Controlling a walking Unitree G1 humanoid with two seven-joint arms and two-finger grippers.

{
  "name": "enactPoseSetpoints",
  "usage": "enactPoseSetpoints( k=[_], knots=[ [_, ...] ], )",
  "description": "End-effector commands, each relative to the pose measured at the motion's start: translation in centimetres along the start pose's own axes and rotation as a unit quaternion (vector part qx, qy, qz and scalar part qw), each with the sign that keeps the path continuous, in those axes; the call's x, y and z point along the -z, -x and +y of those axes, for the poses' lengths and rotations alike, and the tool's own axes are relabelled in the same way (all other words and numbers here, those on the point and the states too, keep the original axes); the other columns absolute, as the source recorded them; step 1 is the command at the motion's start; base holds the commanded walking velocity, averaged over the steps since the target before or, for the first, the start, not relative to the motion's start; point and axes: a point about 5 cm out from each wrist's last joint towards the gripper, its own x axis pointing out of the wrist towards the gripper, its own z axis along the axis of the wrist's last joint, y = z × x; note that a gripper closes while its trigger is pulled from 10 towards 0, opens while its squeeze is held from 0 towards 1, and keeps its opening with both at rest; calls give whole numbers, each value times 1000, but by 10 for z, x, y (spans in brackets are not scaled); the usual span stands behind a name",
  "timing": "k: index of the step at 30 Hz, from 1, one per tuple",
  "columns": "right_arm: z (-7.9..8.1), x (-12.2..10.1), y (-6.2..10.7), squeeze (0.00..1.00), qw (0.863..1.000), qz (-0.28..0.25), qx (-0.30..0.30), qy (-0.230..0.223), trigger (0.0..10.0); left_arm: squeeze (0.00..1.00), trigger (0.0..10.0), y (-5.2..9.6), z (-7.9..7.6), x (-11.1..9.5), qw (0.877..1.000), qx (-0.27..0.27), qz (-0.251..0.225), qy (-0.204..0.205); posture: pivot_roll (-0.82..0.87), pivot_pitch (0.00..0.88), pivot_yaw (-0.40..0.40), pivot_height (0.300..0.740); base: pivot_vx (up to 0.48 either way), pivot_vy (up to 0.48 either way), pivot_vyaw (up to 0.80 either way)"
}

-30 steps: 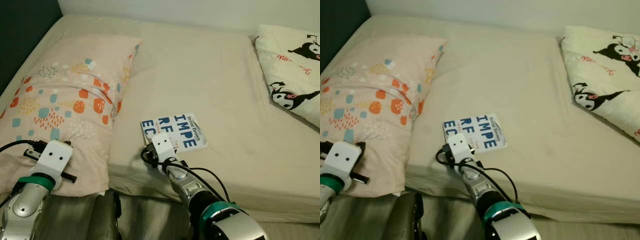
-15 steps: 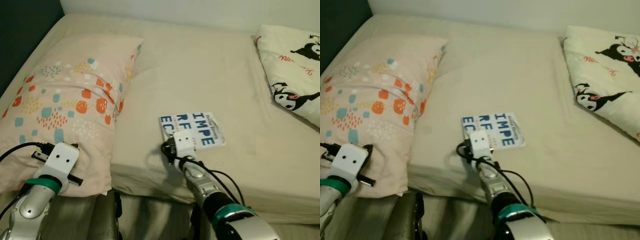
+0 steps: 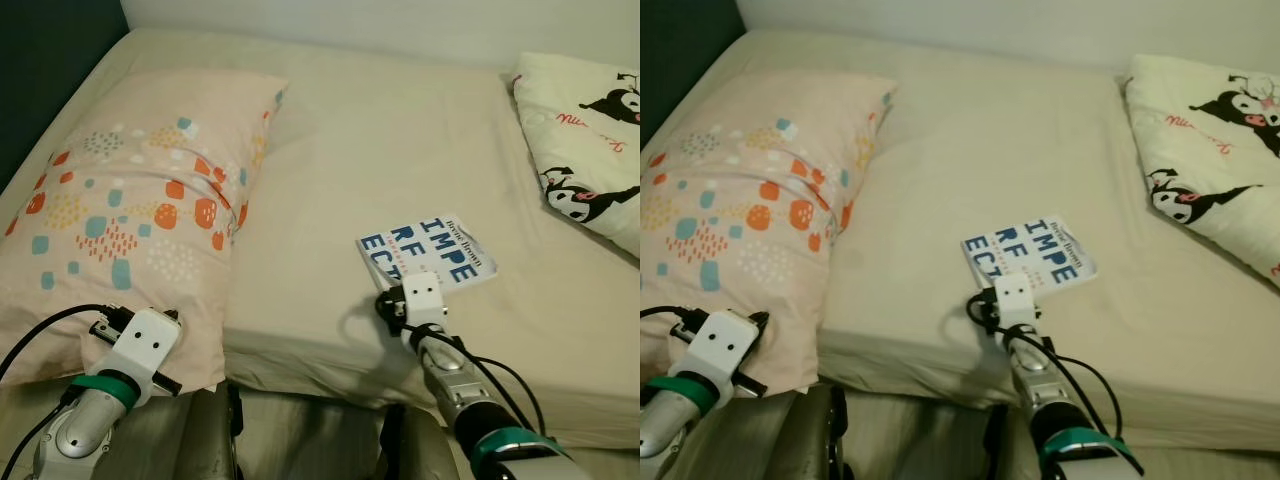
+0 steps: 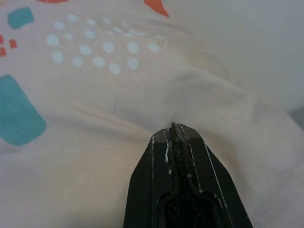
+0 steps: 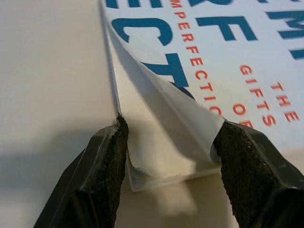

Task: Clean up the room

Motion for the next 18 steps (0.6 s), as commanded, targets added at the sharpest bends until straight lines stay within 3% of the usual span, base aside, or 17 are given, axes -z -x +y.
enactPoseSetpoints(
  k=[1, 4, 8, 10, 11, 12, 13, 18],
  knots=[
    [-23, 17, 7, 0, 998, 30, 58, -19, 10000, 0, 10000, 4, -8, 12, 1000, 17, 24, -6, 249, 136, -28, 559, 0, 0, 0],
    [-31, 17, 8, 0, 996, 26, 80, -21, 10000, 0, 10000, 5, -9, 13, 1000, 18, 25, -6, 249, 136, -28, 559, 0, 0, 0],
    [-75, 17, 16, 0, 980, 19, 197, -36, 10000, 0, 10000, 7, -13, 17, 999, 25, 29, -11, 248, 129, -31, 559, 0, 0, 0],
    [-77, 17, 16, 0, 979, 19, 202, -36, 10000, 0, 10000, 7, -13, 17, 999, 25, 29, -11, 248, 129, -31, 559, 0, 0, 0],
    [-94, 18, 20, 0, 972, 22, 231, -34, 10000, 0, 10000, 7, -13, 17, 999, 26, 30, -12, 246, 127, -32, 559, 0, 0, 0],
    [-94, 18, 20, 0, 972, 22, 231, -34, 10000, 0, 10000, 7, -13, 17, 999, 26, 30, -12, 246, 127, -32, 559, 0, 0, 0],
    [-111, 19, 25, 0, 964, 27, 262, -38, 10000, 0, 10000, 7, -14, 18, 999, 26, 30, -12, 246, 128, -33, 559, 0, 0, 0],
    [-138, 19, 34, 0, 945, 33, 322, -41, 10000, 0, 10000, 6, -14, 18, 999, 25, 29, -13, 245, 125, -35, 559, 0, 0, 0]
  ],
)
